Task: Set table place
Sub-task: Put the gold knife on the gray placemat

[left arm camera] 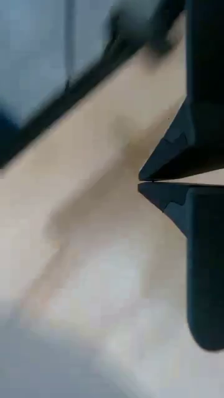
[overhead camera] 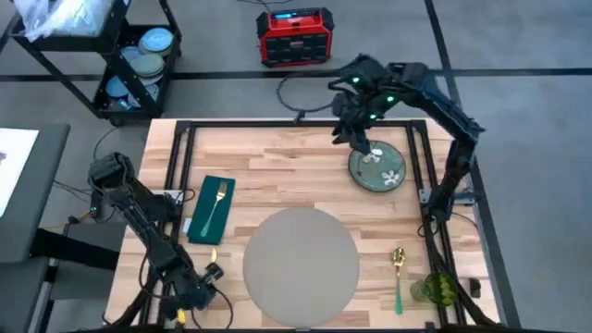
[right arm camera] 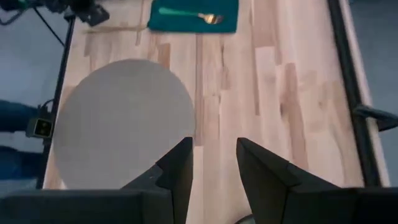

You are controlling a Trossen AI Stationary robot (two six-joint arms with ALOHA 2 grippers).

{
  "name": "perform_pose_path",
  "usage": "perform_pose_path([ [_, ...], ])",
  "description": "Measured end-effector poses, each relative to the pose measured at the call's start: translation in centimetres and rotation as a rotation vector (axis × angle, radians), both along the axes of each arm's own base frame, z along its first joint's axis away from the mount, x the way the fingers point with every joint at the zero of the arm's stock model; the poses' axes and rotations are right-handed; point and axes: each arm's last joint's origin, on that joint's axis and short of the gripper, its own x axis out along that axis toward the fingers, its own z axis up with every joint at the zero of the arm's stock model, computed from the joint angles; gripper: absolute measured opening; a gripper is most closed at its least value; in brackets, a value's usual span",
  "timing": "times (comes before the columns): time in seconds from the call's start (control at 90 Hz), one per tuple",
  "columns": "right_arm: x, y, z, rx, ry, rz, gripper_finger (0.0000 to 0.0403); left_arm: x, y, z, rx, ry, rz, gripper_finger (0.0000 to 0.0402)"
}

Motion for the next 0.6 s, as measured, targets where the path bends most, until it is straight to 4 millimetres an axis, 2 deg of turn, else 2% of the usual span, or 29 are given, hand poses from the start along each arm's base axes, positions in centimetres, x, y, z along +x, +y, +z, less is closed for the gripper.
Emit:
perform_pose_path([
  [0.122, 0.6, 0.2, -0.6, 0.002, 0.030, 0.022, 0.0113, 1.1, -0.1, 0.5, -0.019, -0.134, 0.144, 0.0000],
  [0.333, 1.3, 0.5, -1.3, 0.026, 0.071, 0.017, 0.0113, 1.7, -0.7, 1.1, -0.188, -0.111, 0.341, 0.0000],
  [0.367, 1.3, 0.5, -1.3, 0.035, 0.073, 0.005, 0.0113, 1.8, -0.6, 1.0, -0.213, -0.076, 0.430, 0.0000],
  [0.489, 1.2, 0.6, -1.2, 0.058, 0.076, -0.030, 0.0113, 1.6, 0.3, 0.0, -0.390, 0.122, 0.999, 0.0000],
  [0.6, 1.1, 0.7, -1.1, 0.056, 0.068, -0.010, 0.0113, 0.2, -0.4, -0.8, -0.595, 0.214, 1.305, 0.0005],
])
